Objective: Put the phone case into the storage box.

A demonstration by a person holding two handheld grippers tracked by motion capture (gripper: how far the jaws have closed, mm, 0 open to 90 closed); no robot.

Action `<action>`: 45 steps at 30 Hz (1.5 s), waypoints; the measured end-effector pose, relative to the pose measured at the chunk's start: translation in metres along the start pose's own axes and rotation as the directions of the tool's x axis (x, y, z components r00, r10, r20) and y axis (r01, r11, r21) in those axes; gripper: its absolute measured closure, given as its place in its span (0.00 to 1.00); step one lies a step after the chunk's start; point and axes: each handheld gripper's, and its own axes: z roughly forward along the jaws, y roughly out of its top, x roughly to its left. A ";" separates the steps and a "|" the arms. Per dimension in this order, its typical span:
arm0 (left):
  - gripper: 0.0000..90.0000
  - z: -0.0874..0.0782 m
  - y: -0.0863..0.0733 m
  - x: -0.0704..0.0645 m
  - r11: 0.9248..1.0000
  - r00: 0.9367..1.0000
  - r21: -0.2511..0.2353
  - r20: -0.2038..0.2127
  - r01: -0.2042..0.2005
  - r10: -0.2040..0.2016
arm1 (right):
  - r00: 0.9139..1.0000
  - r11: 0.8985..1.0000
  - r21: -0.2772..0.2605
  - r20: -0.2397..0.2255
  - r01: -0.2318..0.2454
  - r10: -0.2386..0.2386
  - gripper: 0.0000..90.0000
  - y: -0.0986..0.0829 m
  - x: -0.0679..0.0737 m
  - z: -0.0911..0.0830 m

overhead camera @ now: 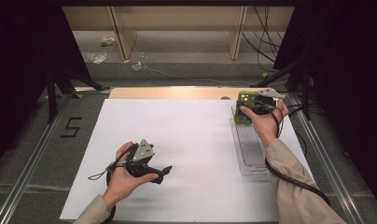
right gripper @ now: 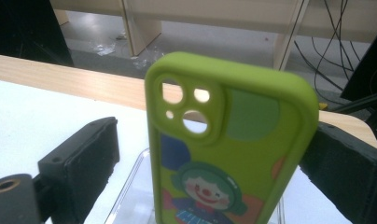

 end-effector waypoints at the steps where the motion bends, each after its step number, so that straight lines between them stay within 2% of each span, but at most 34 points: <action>1: 0.00 0.000 0.000 0.000 1.000 1.000 -0.001 0.000 0.001 -0.001 | 1.000 1.000 -0.001 -0.001 -0.003 0.003 0.08 0.000 -0.001 0.000; 13: 0.00 0.000 0.000 0.001 1.000 1.000 -0.001 -0.001 0.001 -0.001 | 1.000 1.000 -0.009 0.008 -0.006 0.006 0.07 0.003 -0.003 0.002; 22: 0.00 0.000 0.000 0.001 1.000 1.000 0.000 -0.001 0.000 0.000 | 1.000 1.000 -0.002 -0.007 0.005 -0.005 0.09 -0.002 0.001 -0.003; 31: 0.00 0.000 0.000 0.000 1.000 1.000 0.002 0.000 0.003 -0.003 | 0.995 0.999 0.005 -0.087 0.047 -0.046 0.12 -0.006 0.011 -0.024; 39: 0.00 0.000 0.000 0.001 1.000 1.000 0.001 0.000 0.005 -0.005 | 0.985 0.997 0.010 -0.158 0.071 -0.069 0.13 -0.011 0.021 -0.041; 45: 0.00 0.000 0.000 0.001 1.000 1.000 0.004 0.001 0.001 -0.001 | 0.974 0.995 0.015 -0.209 0.094 -0.089 0.14 -0.016 0.029 -0.054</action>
